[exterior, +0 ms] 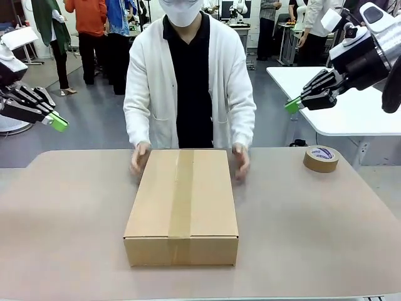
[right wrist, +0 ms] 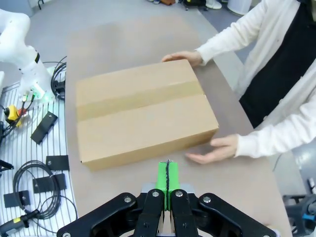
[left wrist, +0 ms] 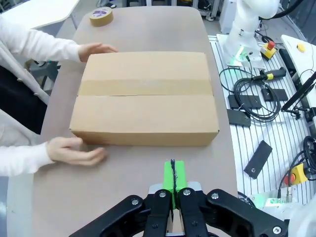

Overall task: Wrap the clocks to prevent damage.
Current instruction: After the human seals the box with tape, release both hands from the side flaps of the Package Box.

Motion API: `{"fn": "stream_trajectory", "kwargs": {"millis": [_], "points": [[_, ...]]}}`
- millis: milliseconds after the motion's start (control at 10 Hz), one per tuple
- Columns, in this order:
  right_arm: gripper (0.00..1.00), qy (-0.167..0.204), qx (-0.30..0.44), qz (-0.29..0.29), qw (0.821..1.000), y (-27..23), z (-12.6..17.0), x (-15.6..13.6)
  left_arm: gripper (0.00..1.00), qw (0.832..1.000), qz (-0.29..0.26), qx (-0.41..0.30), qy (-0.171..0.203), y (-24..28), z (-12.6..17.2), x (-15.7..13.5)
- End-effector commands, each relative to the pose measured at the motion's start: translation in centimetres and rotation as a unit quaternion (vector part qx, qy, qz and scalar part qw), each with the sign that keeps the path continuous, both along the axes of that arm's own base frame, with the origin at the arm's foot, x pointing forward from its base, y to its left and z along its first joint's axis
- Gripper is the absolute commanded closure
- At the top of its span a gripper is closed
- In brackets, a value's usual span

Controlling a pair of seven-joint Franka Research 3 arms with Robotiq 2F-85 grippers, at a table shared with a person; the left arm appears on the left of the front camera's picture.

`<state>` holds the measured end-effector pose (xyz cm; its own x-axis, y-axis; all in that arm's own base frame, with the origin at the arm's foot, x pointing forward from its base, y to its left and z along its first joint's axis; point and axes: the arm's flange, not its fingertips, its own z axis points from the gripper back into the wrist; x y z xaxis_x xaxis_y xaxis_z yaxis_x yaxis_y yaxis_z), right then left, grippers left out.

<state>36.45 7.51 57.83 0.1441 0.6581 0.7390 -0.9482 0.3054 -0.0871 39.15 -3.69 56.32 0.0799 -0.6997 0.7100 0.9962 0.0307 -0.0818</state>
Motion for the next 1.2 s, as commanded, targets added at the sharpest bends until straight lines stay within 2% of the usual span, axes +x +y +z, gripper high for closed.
{"fn": "stream_trajectory", "kwargs": {"millis": [0,1100], "points": [[0.99,0.002,-0.012,-0.008,1.0,0.02,-0.13,0.1,1.0,1.0,0.003,0.005,-0.004,-0.02,0.24,0.27],[0.99,0.002,-0.012,-0.008,1.0,0.02,-0.13,0.1,1.0,1.0,0.0,0.0,-0.001,0.02,0.08,0.02]]}}
